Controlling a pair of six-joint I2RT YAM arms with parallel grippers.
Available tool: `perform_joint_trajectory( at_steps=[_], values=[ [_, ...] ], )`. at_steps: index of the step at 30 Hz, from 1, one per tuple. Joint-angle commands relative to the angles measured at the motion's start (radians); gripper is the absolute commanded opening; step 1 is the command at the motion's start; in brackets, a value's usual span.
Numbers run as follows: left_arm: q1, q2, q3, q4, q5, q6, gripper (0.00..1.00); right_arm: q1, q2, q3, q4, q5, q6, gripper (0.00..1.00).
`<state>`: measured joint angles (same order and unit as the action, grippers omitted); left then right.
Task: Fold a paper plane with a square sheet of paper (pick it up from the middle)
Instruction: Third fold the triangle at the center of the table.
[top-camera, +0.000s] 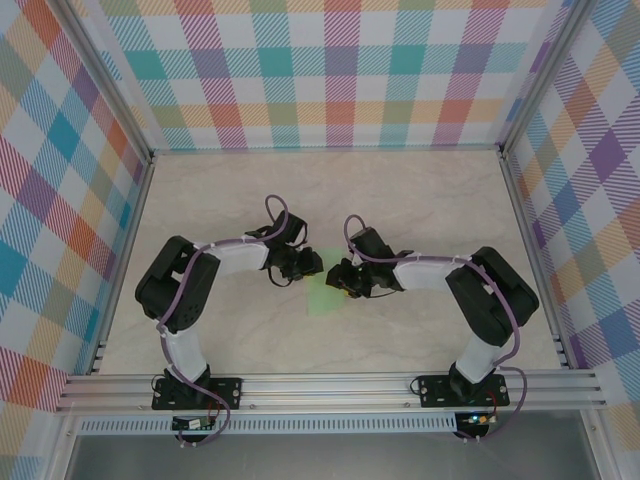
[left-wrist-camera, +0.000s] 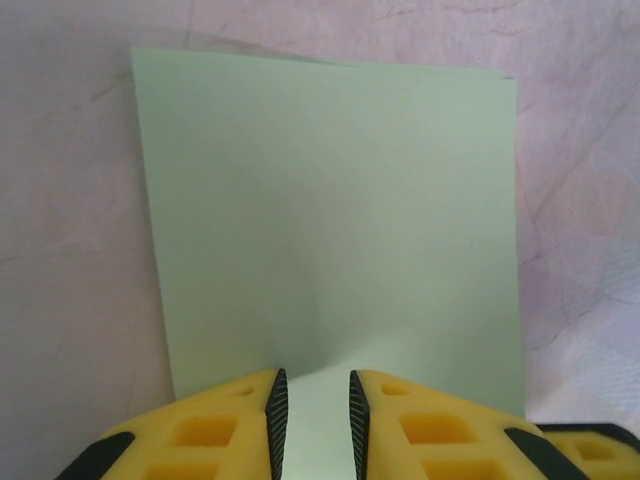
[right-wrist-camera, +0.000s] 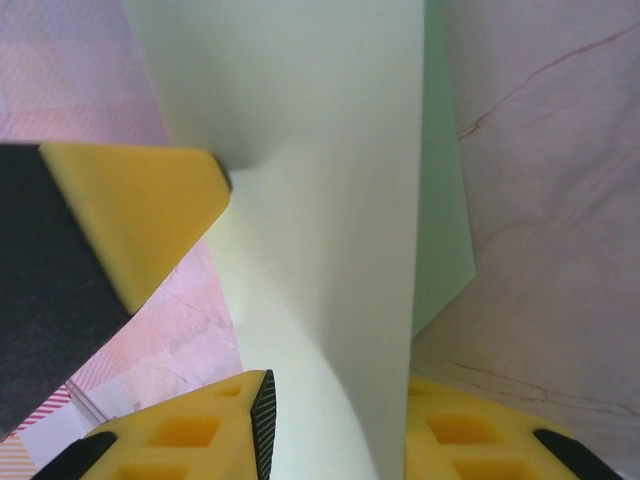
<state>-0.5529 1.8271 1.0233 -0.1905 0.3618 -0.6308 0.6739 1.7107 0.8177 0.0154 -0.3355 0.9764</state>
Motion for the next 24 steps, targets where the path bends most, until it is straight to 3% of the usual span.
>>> perform_joint_trajectory(
  at_steps=[1, 5, 9, 12, 17, 24],
  values=[
    [0.007, -0.092, 0.005, -0.073, -0.024, 0.036, 0.3, -0.016, 0.016, 0.026, -0.017, -0.046, -0.044, 0.33],
    [0.007, -0.176, -0.021, -0.078, -0.039, 0.042, 0.4, -0.032, 0.035, 0.031, 0.011, -0.096, -0.052, 0.31],
    [0.002, -0.284, -0.102, -0.061, -0.046, 0.036, 0.42, -0.044, 0.048, 0.05, -0.016, -0.109, -0.071, 0.31],
    [-0.031, -0.398, -0.181, -0.044, -0.086, 0.046, 0.51, -0.063, 0.049, 0.053, -0.017, -0.135, -0.074, 0.33],
    [-0.169, -0.571, -0.28, -0.019, -0.239, 0.113, 0.55, -0.083, 0.064, 0.078, -0.036, -0.189, -0.094, 0.33],
    [-0.412, -0.68, -0.466, 0.209, -0.446, 0.258, 0.61, -0.092, 0.072, 0.101, -0.088, -0.195, -0.117, 0.31]
  ],
)
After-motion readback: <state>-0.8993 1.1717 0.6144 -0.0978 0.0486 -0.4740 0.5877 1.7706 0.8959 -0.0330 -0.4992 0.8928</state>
